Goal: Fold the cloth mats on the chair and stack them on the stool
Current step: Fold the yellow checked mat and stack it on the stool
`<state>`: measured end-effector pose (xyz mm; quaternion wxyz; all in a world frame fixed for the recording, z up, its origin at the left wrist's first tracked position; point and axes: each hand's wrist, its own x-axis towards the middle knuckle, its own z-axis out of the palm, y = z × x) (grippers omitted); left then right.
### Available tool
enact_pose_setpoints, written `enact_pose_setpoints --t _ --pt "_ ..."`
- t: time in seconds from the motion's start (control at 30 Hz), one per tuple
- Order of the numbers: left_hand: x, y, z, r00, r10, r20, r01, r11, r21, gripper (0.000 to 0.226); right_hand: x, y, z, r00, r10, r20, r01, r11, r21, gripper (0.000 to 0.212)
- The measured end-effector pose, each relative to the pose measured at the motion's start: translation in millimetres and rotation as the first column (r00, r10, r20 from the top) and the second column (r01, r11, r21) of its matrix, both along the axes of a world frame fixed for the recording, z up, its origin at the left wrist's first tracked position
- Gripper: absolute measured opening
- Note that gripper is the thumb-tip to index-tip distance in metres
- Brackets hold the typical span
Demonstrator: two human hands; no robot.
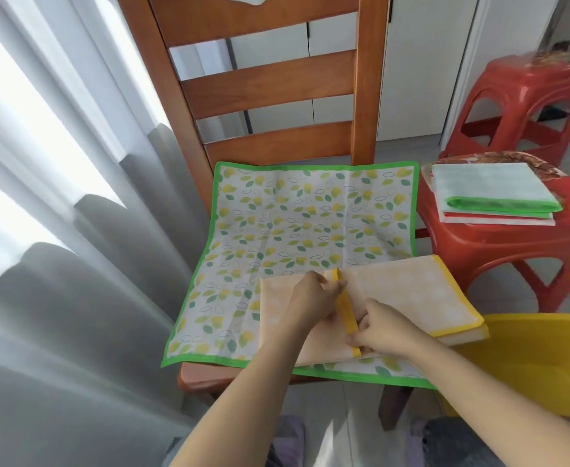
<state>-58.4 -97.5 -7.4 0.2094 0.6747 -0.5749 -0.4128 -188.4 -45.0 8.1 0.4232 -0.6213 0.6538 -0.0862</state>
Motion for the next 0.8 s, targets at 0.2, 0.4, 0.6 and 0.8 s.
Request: enact_pose_setpoints --t 0.2,0.4,0.6,0.8 --pt "10 -26 -16 0.914 -0.050 0.403 0.182 0.938 -0.296 0.036 -2 0 -9 0.999 -0.029 -0.031 0.029 1.000 -0.010 0.051" --pt "7 -41 -23 0.935 -0.045 0.351 0.155 0.943 -0.294 0.024 1 1 -11 0.998 0.010 -0.055 -0.013 0.998 -0.060 0.053" --pt "17 -50 -9 0.954 0.019 0.301 0.057 0.969 -0.240 0.015 5 3 -1 0.992 -0.031 -0.125 0.012 0.989 -0.149 0.041" --pt "50 -30 -5 0.931 0.106 0.350 -0.064 0.990 -0.128 0.014 -4 -31 -10 0.946 -0.221 -0.237 0.105 0.901 -0.420 0.034"
